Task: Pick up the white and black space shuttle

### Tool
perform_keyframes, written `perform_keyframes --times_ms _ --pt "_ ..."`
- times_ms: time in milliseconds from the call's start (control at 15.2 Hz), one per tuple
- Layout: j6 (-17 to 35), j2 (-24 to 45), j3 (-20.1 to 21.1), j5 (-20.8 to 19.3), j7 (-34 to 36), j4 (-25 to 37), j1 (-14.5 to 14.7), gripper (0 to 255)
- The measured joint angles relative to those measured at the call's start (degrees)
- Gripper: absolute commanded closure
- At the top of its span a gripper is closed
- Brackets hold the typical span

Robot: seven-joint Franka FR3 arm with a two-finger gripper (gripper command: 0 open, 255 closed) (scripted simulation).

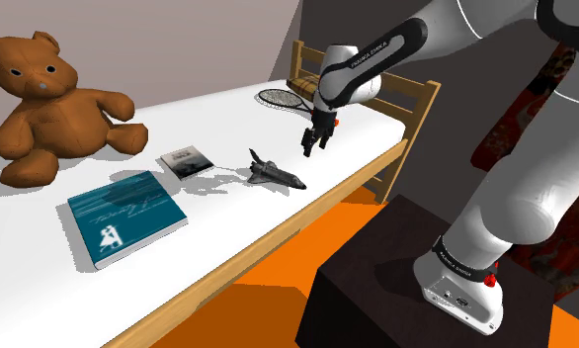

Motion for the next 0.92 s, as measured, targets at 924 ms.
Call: perform_keyframes --times_ms 924 --pt "10.49 25.62 3.60 6.24 -7.24 11.56 -0.45 0"
